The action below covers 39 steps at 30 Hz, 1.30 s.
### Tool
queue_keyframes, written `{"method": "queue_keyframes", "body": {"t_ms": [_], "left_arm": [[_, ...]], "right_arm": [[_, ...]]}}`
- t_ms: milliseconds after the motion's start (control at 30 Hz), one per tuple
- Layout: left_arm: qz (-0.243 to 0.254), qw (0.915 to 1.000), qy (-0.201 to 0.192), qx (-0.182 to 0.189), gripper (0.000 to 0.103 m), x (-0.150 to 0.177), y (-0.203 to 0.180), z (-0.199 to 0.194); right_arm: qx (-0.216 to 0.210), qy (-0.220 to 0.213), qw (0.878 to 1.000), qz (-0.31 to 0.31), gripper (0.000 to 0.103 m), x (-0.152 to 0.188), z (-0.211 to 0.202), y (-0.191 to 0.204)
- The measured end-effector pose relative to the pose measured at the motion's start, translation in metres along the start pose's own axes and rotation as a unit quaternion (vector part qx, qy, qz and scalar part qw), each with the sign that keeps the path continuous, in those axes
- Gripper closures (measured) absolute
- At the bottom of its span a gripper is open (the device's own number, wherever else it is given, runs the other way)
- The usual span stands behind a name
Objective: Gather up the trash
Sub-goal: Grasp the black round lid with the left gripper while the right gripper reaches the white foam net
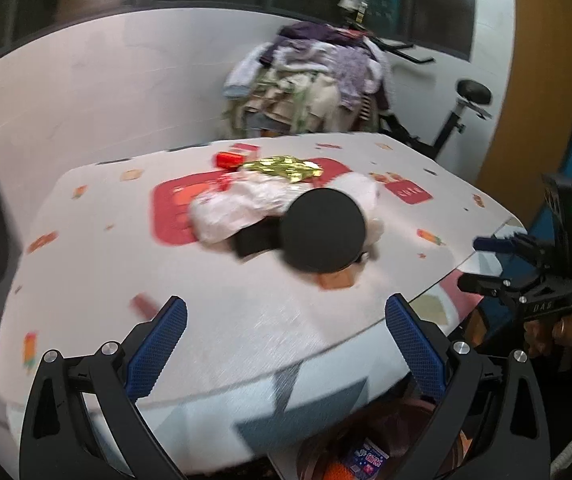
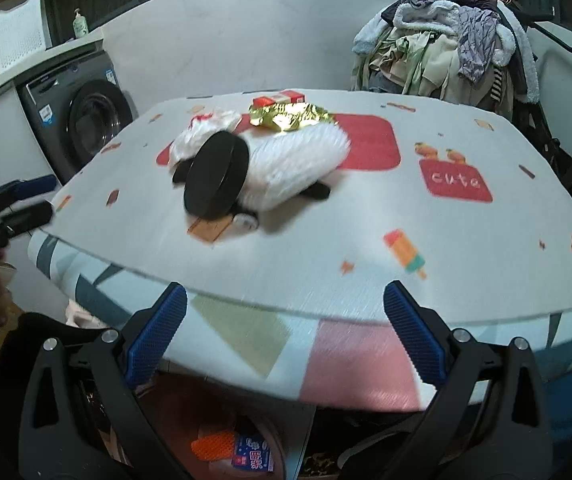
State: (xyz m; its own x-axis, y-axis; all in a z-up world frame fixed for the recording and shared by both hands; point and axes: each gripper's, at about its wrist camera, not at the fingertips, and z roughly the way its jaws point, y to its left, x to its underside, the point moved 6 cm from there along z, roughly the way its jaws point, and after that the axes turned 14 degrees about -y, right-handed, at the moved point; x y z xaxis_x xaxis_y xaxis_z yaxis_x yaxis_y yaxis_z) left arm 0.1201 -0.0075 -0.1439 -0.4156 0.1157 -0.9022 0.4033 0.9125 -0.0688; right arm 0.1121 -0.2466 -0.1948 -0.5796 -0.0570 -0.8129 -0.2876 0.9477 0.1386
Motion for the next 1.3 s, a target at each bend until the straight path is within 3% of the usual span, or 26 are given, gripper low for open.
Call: {"method": "queue_keyframes", "body": {"t_ms": [233, 400, 567, 733, 933, 1067, 1133, 1300], "left_arm": [[0.037, 0.9977, 0.037, 0.044, 0.006, 0.001, -0.033, 0.066], [0.036, 0.9959, 0.064, 0.053, 0.006, 0.004, -0.038, 0.110], [0.014, 0.9950, 0.082, 0.055, 0.006, 0.001, -0.032, 0.141], [-0.006, 0.9947, 0.085, 0.058, 0.006, -0.004, -0.030, 0.157], [-0.009, 0.9935, 0.097, 0.060, 0.006, -0.002, -0.029, 0.170], [-0.006, 0.9944, 0.086, 0.060, 0.011, -0.005, -0.028, 0.162], [-0.022, 0.9943, 0.084, 0.061, 0.011, -0.007, -0.024, 0.155], [-0.026, 0.9952, 0.070, 0.064, 0.011, -0.013, -0.022, 0.130]], "right_arm": [[0.041, -0.023, 0.999, 0.027, 0.006, -0.022, 0.012, -0.033], [0.003, -0.020, 0.997, 0.070, 0.006, -0.021, 0.021, -0.046], [0.000, -0.018, 0.997, 0.075, 0.006, -0.014, 0.023, -0.047], [-0.037, -0.020, 0.994, 0.104, 0.006, -0.009, 0.027, -0.051], [-0.023, -0.017, 0.995, 0.096, 0.006, -0.007, 0.031, -0.054], [-0.027, -0.004, 0.995, 0.096, 0.006, -0.005, 0.036, -0.055], [0.006, 0.005, 0.997, 0.080, 0.006, -0.007, 0.039, -0.057], [-0.011, 0.011, 0.997, 0.079, 0.006, -0.019, 0.051, -0.054]]}}
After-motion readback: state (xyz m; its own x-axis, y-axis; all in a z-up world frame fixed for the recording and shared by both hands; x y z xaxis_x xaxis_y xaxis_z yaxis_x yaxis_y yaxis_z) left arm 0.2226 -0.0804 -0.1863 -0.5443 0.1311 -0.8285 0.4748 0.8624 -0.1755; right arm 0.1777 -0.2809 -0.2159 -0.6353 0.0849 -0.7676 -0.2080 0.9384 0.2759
